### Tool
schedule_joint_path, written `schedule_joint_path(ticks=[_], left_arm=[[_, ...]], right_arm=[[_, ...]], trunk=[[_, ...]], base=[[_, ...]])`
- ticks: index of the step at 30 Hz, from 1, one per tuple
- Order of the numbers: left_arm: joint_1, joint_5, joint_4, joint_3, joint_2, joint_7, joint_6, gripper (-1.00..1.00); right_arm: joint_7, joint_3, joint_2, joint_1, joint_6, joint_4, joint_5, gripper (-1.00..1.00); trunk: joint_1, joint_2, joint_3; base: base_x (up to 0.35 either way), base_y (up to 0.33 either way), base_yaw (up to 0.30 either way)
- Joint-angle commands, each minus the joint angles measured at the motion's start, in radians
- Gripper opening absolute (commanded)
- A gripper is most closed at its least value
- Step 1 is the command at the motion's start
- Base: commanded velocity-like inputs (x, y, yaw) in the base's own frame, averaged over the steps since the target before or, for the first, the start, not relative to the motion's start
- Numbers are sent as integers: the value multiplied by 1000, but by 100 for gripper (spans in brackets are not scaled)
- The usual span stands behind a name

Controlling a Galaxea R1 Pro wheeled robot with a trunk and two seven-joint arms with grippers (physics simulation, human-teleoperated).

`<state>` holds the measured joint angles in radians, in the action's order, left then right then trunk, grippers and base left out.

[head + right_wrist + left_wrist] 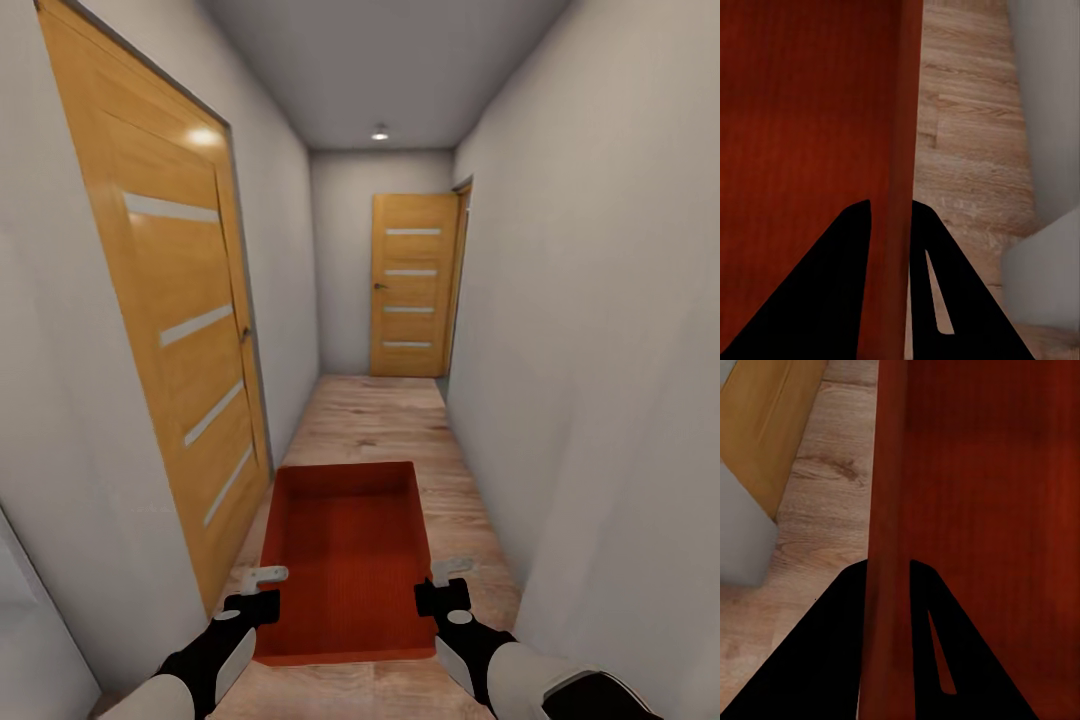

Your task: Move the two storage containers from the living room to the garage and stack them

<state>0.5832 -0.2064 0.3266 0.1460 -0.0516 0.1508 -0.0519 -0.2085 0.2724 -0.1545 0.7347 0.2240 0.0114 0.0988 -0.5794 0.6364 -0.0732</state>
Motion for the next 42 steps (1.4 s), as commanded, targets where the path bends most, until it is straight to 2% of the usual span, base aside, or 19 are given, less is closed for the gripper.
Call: schedule_joint_path(ticks=[1,29,42], left_arm=[[1,-2,6,-52,4,14,26,-100],[1,-2,8,-52,4,15,26,-100],[1,-2,10,-52,4,15,26,-100]], right_arm=[[6,-44,0,0,0,2,-1,-100],[6,-44,-2,0,0,2,-1,-100],[6,-44,-1,0,0,2,-1,-100]], trunk=[[-1,2,-2],[-1,2,-2],[-1,2,-2]], base=[[326,0,0],[326,0,-2],[326,86,-200]])
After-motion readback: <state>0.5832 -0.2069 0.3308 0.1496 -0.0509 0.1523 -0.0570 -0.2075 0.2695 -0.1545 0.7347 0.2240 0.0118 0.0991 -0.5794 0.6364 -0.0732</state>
